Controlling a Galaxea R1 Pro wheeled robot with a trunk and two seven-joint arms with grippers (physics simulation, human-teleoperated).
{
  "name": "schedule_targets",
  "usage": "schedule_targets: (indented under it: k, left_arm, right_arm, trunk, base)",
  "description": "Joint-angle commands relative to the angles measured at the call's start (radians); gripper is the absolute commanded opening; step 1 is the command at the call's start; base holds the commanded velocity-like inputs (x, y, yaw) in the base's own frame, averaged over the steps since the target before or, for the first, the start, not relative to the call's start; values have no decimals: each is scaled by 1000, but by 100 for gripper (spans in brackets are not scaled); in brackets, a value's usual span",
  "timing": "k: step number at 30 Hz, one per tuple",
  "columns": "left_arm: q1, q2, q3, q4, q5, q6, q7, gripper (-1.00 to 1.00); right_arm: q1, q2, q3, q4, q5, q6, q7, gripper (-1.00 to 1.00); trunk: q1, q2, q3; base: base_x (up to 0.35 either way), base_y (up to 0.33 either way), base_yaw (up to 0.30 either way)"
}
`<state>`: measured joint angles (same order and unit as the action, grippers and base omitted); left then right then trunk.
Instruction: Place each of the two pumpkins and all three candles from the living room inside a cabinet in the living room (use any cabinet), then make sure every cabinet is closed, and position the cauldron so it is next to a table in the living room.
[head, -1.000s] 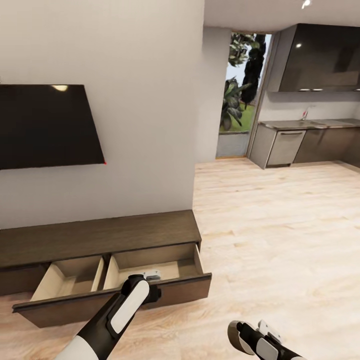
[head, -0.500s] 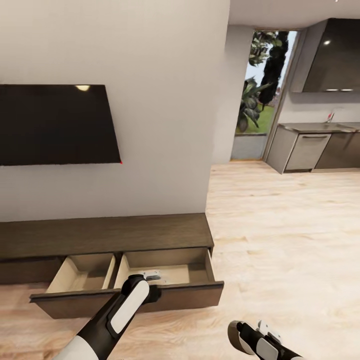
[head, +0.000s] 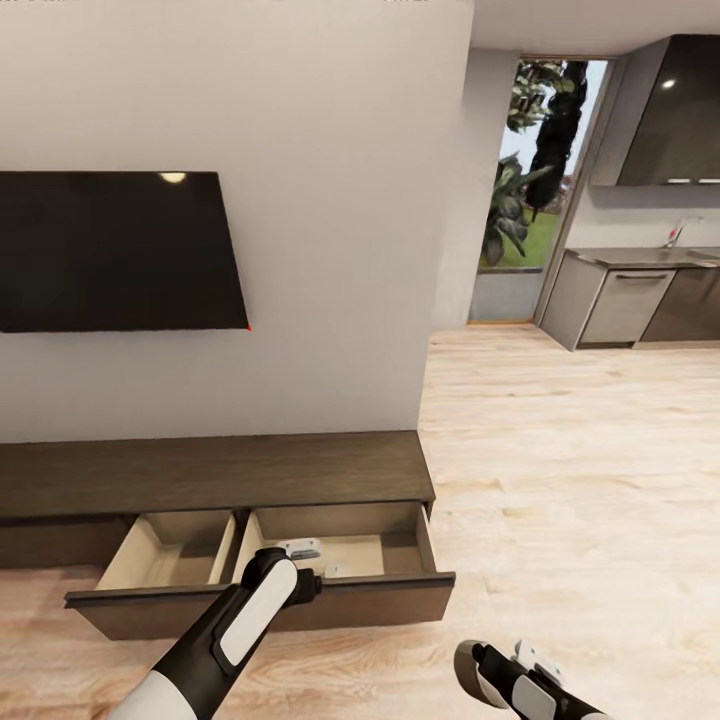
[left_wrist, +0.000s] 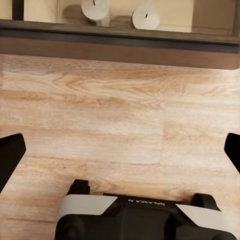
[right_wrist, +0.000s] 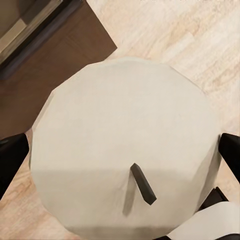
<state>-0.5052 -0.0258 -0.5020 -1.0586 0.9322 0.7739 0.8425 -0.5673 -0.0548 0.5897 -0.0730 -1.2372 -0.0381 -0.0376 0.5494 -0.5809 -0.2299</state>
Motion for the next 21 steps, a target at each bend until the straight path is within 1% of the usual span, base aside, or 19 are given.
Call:
schedule_targets:
  k: [1,21]
  left_arm:
    - [-1,0,-2,-1,10,1,10,100]
    - [-1,1,-1,-7,10,10,10,100]
  right_arm:
    - [0,0,9,-2,-9,-2,-4,-100]
    - [0,1,14,-9,-8,-1,-3,-100]
  trunk:
    - [-4,6,2]
    - [-80,146,64]
  base:
    - [3,0,1]
    - [0,0,0]
